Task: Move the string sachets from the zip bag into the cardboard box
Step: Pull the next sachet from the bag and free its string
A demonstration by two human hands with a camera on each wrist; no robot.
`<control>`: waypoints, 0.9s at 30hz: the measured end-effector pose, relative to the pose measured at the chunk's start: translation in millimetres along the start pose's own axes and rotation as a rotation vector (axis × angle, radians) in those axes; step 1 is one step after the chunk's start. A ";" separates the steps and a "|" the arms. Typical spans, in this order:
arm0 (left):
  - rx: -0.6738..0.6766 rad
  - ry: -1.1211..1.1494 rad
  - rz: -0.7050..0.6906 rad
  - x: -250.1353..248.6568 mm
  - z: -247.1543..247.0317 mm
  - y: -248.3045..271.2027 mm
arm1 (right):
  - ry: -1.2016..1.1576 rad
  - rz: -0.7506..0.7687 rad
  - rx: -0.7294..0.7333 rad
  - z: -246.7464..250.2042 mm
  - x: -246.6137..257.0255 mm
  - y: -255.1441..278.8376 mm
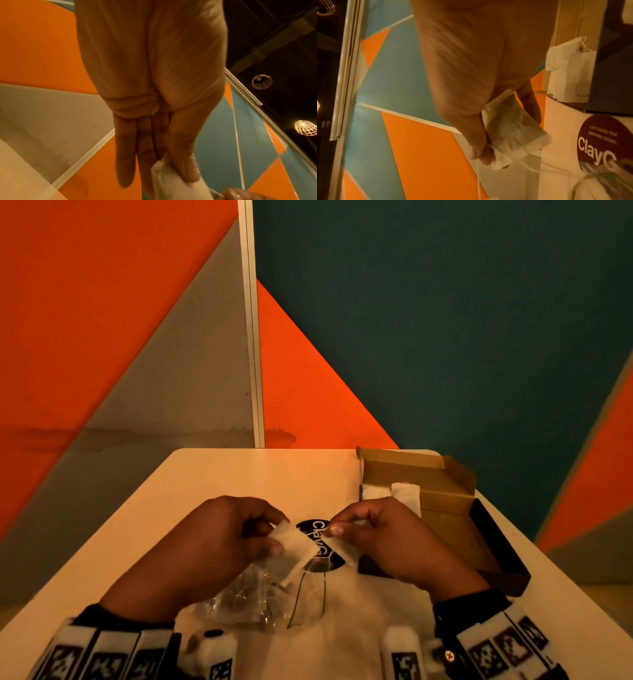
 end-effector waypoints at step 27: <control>-0.188 1.084 -0.061 -7.8 -21.3 -9.2 | -0.181 0.045 0.020 -18.0 13.4 3.3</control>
Point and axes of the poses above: each hand's wrist, its own y-axis away from the middle knuckle, its own z-axis out of the back of the hand, x = y × z, the point moved 10 cm from there along -y, towards the middle knuckle, and after that the axes turned 12 degrees about -y, right-handed, at the moved point
